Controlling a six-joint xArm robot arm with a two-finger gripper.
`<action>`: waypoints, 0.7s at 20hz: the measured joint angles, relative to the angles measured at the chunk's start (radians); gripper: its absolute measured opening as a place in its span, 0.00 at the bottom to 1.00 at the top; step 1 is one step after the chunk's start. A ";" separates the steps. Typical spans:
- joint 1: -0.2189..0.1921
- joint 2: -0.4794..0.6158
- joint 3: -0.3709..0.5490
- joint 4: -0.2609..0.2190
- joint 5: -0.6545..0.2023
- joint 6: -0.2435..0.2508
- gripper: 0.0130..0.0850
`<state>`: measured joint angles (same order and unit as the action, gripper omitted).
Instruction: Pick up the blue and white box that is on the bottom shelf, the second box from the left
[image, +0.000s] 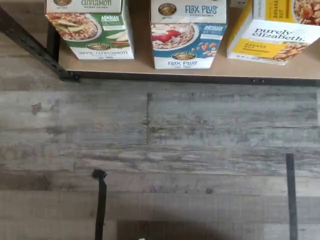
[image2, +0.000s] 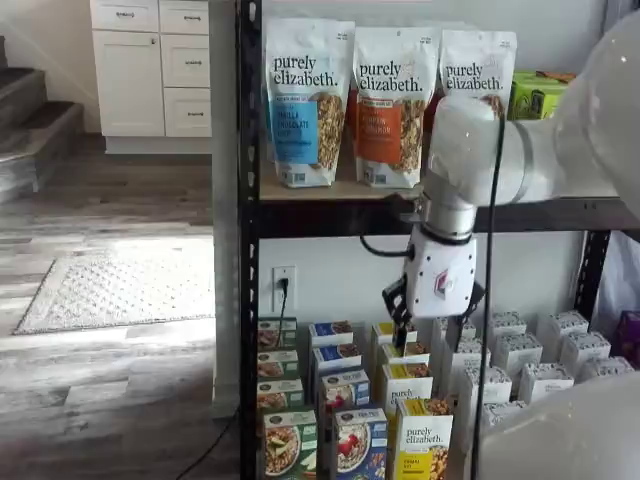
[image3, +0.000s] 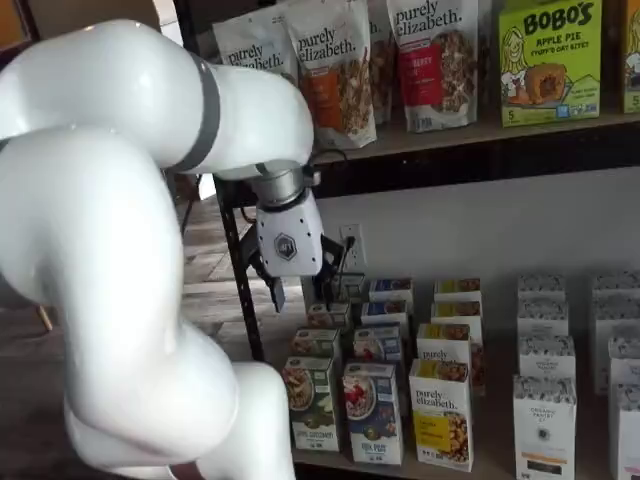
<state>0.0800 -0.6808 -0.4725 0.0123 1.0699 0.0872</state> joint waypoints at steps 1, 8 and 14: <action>0.000 0.015 0.003 0.003 -0.015 -0.001 1.00; 0.011 0.112 0.002 0.005 -0.096 0.007 1.00; 0.028 0.198 -0.003 -0.004 -0.182 0.027 1.00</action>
<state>0.1075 -0.4827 -0.4751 0.0079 0.8882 0.1143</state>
